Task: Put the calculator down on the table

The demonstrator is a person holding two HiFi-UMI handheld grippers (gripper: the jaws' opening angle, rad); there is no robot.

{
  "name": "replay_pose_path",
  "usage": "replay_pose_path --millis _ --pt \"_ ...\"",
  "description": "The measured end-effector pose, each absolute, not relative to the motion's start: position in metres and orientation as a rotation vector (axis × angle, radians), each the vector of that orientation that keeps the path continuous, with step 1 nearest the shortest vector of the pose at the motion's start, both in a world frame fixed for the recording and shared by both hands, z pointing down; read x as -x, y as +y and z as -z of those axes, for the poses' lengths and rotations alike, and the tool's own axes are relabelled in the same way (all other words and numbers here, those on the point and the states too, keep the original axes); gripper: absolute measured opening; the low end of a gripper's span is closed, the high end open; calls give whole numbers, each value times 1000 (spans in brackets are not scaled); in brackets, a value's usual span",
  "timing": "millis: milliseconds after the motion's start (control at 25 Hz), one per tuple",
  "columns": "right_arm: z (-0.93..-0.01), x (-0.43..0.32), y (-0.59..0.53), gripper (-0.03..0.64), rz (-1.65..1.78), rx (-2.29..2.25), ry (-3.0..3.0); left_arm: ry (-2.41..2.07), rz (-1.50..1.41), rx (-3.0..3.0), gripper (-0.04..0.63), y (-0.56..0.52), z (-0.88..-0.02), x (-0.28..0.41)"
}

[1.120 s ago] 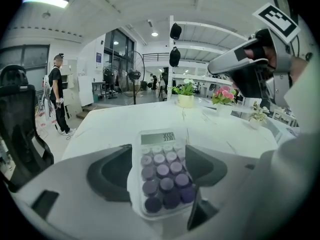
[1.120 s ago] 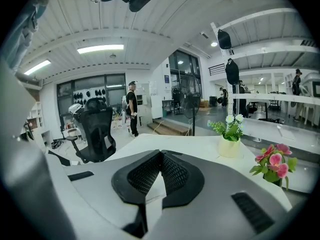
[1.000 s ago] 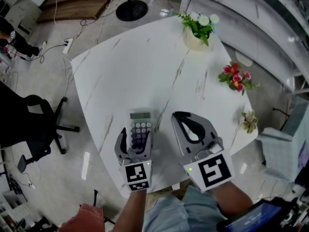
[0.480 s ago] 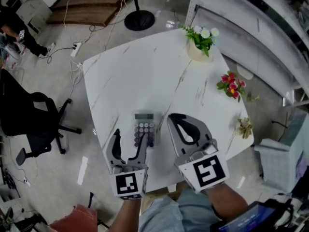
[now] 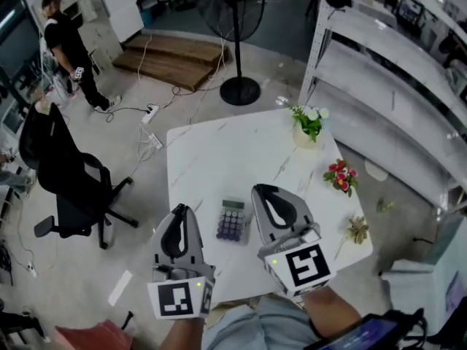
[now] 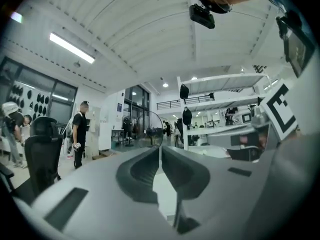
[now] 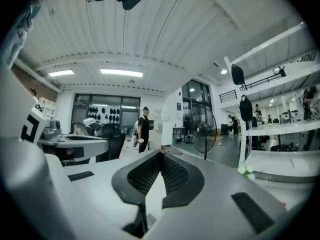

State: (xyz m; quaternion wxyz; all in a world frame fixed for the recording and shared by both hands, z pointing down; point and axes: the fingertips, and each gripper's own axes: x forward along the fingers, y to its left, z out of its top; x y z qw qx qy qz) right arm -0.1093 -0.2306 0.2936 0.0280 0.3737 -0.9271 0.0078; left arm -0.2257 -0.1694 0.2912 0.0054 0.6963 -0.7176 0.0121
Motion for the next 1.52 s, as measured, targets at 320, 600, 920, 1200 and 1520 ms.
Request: replay_pose_path --millis 320,600,920,1200,1520 --pt "-239 114 -212 17 154 -1148 -2953 -2392 39 -2205 8 -147 -231 232" --pt "-224 110 -202 15 239 -1173 -2958 -2423 59 -2240 8 -139 -214 227" --pt "-221 107 -202 15 241 -1175 -2980 -2393 36 -2249 8 -142 -218 220" --pt "-224 107 -204 15 229 -1183 -2977 -2385 19 -2258 8 -145 -220 217" --pt "-226 104 -209 15 216 -1190 -2973 -2381 17 -2258 8 -149 -222 214"
